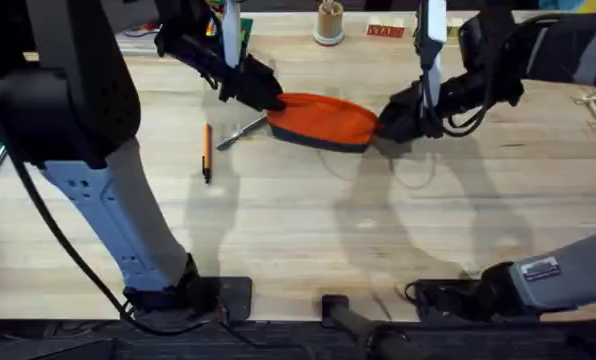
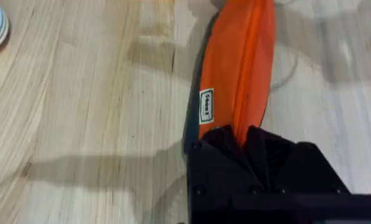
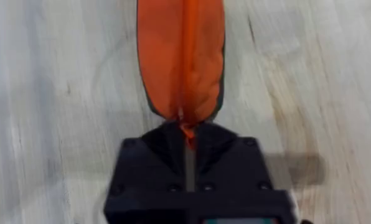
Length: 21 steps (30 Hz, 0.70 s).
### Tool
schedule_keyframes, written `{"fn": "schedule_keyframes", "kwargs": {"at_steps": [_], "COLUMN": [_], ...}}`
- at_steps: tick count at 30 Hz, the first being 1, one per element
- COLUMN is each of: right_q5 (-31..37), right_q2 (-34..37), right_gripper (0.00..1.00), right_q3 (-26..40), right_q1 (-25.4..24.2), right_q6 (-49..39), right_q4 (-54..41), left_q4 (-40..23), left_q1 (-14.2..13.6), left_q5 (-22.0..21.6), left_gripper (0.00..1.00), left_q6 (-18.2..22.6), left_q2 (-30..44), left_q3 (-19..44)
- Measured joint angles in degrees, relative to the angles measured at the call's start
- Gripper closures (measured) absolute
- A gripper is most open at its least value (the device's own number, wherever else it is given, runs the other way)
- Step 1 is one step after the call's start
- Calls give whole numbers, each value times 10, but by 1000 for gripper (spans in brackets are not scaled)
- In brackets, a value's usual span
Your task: Unzip the bag, pick up the pens from the table one at a time and place them inside, then zip the bag closed.
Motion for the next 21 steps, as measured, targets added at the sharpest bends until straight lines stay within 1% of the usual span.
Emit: {"fn": "schedule_keyframes", "kwargs": {"at_steps": [1, 3, 12, 21], "right_q5": [0, 0, 2, 42], "right_q2": [0, 0, 0, 0], "right_gripper": [945, 966, 969, 969], "right_q3": [0, 0, 0, 6], "right_q1": [0, -1, -2, -3], "right_q6": [0, 0, 0, 2], "right_q4": [1, 2, 0, -29], "left_q4": [1, 0, 0, 0], "left_q1": [0, 0, 0, 0], "left_q5": [0, 0, 0, 0], "left_gripper": [959, 959, 959, 958], "left_q6": [0, 0, 0, 0], "left_q2": [0, 0, 0, 0], "left_q3": [0, 0, 0, 0]}}
